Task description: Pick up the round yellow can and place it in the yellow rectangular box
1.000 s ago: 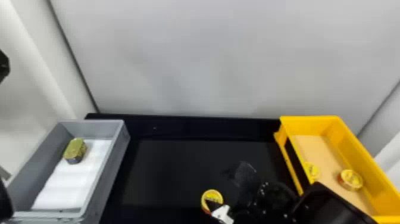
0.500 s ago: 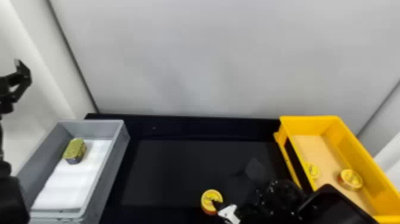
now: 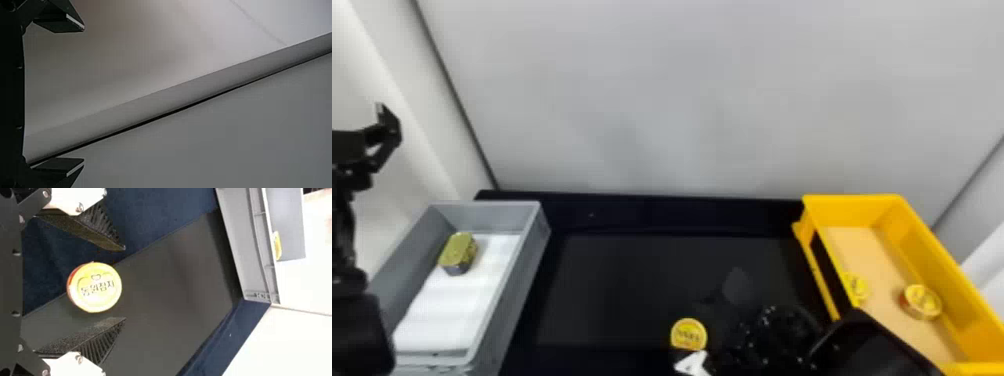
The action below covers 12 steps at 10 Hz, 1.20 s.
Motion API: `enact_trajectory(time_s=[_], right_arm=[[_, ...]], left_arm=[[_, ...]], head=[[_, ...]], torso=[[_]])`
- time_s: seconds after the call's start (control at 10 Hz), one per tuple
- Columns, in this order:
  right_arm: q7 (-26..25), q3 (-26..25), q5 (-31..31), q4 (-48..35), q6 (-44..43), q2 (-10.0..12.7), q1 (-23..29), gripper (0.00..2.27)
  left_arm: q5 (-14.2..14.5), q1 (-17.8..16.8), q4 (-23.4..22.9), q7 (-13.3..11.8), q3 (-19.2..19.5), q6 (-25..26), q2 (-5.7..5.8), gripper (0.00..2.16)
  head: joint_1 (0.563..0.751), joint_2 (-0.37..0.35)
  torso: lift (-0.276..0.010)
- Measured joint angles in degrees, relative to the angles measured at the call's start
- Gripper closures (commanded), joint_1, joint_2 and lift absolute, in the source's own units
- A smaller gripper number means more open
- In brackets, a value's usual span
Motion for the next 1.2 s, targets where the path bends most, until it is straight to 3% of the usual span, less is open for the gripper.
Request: enact_trajectory(time_s=[1.0, 1.2], right_arm=[[-0.7, 0.1, 1.8, 9.9, -4.3, 2.3, -1.4, 0.19], [-0.9, -0.1, 1.9, 11.4, -5.6, 2.7, -2.3, 0.28]], left_arm=[[1.2, 0.2, 0.1, 0.8, -0.5, -0.4, 0.0, 0.08], [1.4, 0.3, 0.1, 0.9, -0.6, -0.4, 0.0, 0.08]], head=[[0.694, 0.014], [0.694, 0.014]], torso=[[-0.056], [-0.056]])
